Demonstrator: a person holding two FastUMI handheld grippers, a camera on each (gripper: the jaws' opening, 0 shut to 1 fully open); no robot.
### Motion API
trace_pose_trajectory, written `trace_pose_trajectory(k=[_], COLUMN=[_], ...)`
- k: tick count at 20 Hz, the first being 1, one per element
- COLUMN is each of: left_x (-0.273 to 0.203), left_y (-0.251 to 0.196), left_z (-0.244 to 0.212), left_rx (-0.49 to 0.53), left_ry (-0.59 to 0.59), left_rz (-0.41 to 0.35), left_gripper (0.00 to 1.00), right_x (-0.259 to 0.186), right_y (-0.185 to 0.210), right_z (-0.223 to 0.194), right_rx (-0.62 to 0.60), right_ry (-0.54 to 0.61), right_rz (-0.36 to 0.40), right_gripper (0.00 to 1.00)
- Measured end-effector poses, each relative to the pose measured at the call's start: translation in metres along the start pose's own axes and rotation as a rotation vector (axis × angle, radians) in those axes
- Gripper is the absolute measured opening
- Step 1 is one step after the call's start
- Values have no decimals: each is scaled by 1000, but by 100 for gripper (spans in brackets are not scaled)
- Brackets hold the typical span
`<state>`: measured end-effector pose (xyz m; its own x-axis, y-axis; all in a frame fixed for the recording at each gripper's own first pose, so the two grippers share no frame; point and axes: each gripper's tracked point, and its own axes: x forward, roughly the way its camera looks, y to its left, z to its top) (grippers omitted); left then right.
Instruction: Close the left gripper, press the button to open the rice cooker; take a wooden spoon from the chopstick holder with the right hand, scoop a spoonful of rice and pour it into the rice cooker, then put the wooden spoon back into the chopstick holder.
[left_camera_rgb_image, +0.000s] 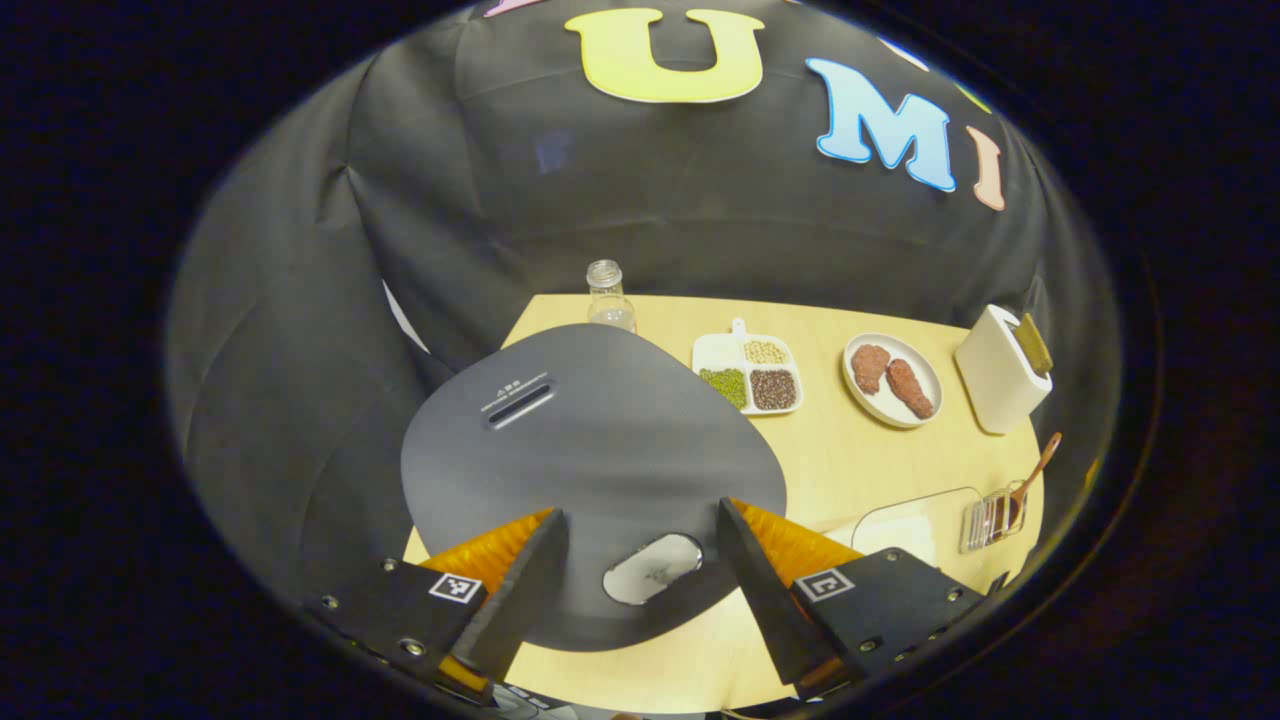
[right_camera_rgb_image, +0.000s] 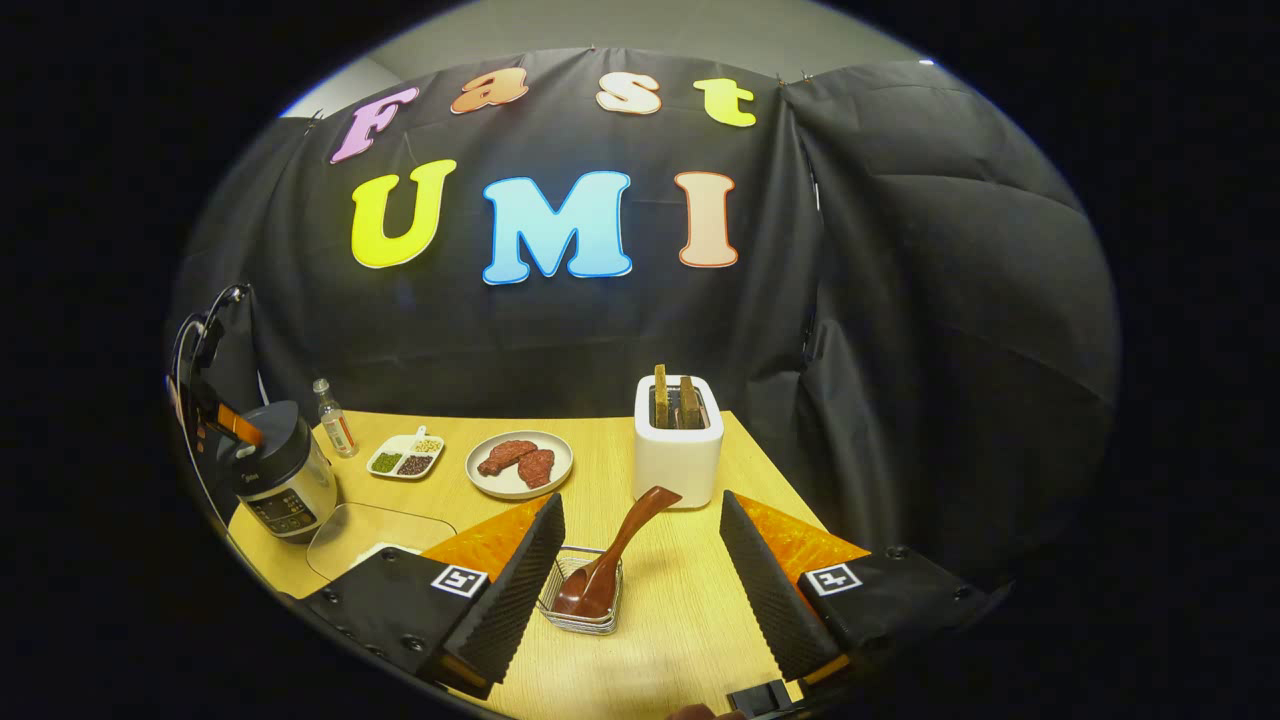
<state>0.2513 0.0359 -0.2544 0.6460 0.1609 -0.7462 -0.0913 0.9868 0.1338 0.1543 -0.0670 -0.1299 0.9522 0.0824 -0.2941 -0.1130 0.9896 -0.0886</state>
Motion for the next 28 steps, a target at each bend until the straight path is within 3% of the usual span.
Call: trace_pose_trajectory(k=[3, 4, 7, 8, 9, 11, 12, 13, 16, 20, 21, 22, 28], left_x=[-50, -71, -138, -158, -178, -222, -240, -257, -299, -342, -350, -354, -367], left_y=[-27, -37, -58, -66, -78, -104, -112, -118, -106, -88, -83, -79, -33], left_z=[20, 28, 46, 50, 54, 58, 61, 65, 65, 58, 56, 54, 44], left_rx=[-15, -12, 19, 36, 40, 5, -30, -70, -163, -158, -159, -160, -148], left_ry=[-140, -191, -354, -408, -455, -542, -579, -616, -700, -760, -768, -772, -809], left_rz=[-14, -21, 0, 10, 3, -42, -66, -81, -47, 14, 13, 4, -65], left_gripper=[96, 96, 96, 96, 96, 96, 95, 96, 95, 95, 95, 96, 95], right_x=[-1, -2, -4, -6, -8, -16, -20, -25, -38, -55, -60, -66, -102], right_y=[-8, -9, -16, -19, -22, -31, -37, -42, -56, -71, -72, -70, -32], right_z=[24, 33, 58, 68, 80, 101, 109, 116, 125, 134, 133, 132, 115], right_rx=[3, 7, 17, 17, 16, 5, -4, -14, -30, -25, -15, -1, 49], right_ry=[-42, -53, -83, -97, -117, -165, -187, -207, -237, -269, -272, -275, -253], right_rz=[8, 15, 37, 45, 57, 74, 77, 81, 104, 92, 82, 70, 30], right_gripper=[94, 99, 99, 94, 99, 94, 99, 94, 99, 99, 94, 98, 98])
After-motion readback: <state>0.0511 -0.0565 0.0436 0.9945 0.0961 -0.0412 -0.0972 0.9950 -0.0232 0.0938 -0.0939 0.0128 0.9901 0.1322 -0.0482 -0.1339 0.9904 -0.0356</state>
